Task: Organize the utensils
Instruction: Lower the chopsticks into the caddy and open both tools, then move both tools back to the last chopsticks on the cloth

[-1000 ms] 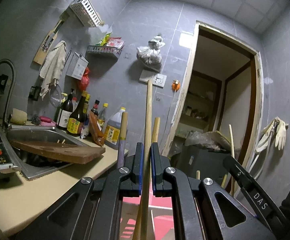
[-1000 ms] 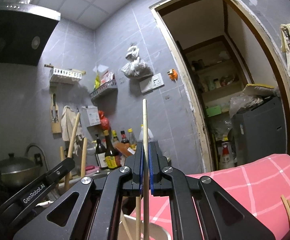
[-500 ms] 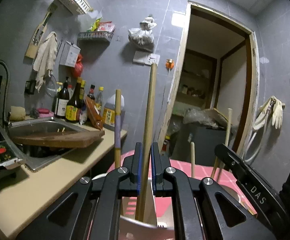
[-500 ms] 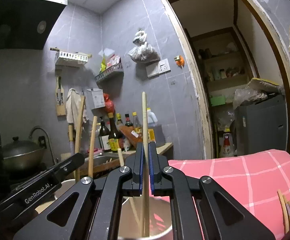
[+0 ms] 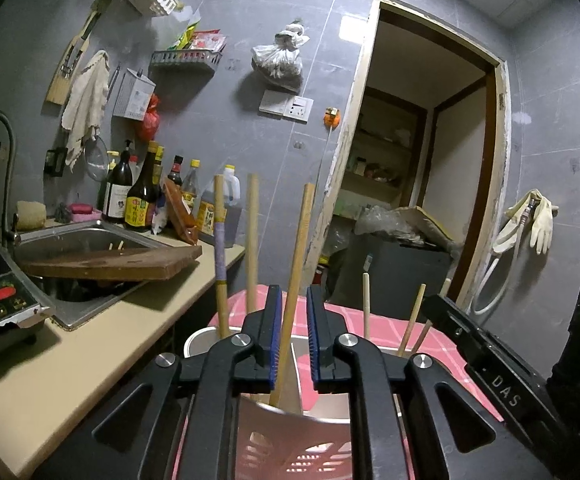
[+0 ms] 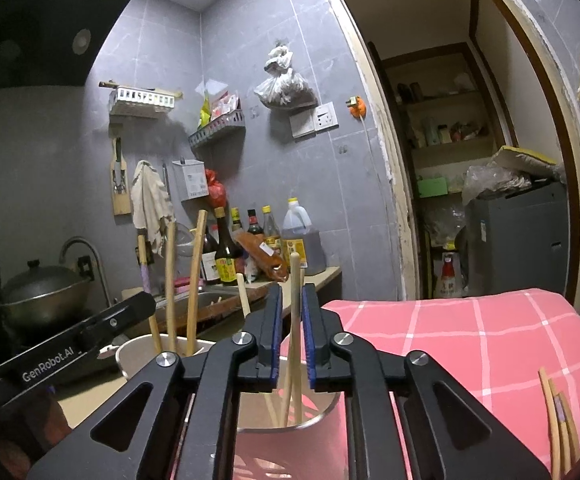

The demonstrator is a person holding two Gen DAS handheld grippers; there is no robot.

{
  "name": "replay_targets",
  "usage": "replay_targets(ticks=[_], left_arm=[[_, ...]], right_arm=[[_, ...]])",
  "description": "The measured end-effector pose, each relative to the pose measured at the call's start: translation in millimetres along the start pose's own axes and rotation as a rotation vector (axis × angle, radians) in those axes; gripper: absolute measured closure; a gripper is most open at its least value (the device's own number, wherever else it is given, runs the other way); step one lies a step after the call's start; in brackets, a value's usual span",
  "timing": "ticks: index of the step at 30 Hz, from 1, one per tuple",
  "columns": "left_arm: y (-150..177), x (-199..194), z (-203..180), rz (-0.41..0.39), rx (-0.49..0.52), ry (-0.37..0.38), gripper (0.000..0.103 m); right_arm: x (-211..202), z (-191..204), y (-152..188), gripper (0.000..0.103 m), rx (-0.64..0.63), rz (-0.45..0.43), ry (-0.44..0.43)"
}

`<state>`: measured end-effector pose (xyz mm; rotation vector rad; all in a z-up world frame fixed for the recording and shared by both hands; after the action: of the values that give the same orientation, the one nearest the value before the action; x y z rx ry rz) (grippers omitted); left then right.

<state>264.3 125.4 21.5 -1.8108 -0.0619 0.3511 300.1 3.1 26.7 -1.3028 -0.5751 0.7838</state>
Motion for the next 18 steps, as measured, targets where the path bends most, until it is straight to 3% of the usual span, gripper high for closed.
replay_targets(ticks=[2, 5, 7, 9, 11, 15, 18], left_arm=[[-1.7, -2.3, 0.5, 0.008, -0.007, 0.007, 0.078], [-6.6, -8.5, -1.6, 0.007, -0.013, 0.022, 0.073], [-10.0, -12.9, -5.9, 0.004, 0.0, 0.028, 0.069], [-13.2, -17.4, -11.6, -0.001, 0.013, 0.038, 0.06], [-14.9, -22.5, -17.3, 0.001, 0.024, 0.049, 0.052], [-13.6, -28.7, -32.9, 0.014, 0.061, 0.066, 0.045], [-10.6, -33.9, -45.2, 0.022, 0.087, 0.081, 0.036]], right_arm=[[-4.6, 0.3, -4.3, 0.081, 0.001, -0.006, -0.002], [-12.8, -1.2, -11.1, 0.08, -0.001, -0.014, 0.01], [-19.0, -3.2, -15.5, 0.076, 0.004, -0.015, 0.023], [-29.0, -5.7, -20.6, 0.067, 0.003, -0.021, 0.04], [-38.9, -7.8, -24.0, 0.065, 0.001, -0.025, 0.051], [-64.8, -13.3, -30.5, 0.05, -0.006, -0.019, 0.086], [-83.9, -18.0, -33.1, 0.044, -0.017, -0.009, 0.118]])
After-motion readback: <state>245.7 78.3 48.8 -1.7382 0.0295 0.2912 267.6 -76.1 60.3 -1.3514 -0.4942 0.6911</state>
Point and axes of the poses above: each gripper's, at about its wrist camera, not at the fingertips, and x roughly the way its jaws point, z to its left, y to its underside, the point moved 9 cm from there along x, roughly the way its jaws point, and after that the axes turned 13 degrees about -y, right-handed, at the moved point
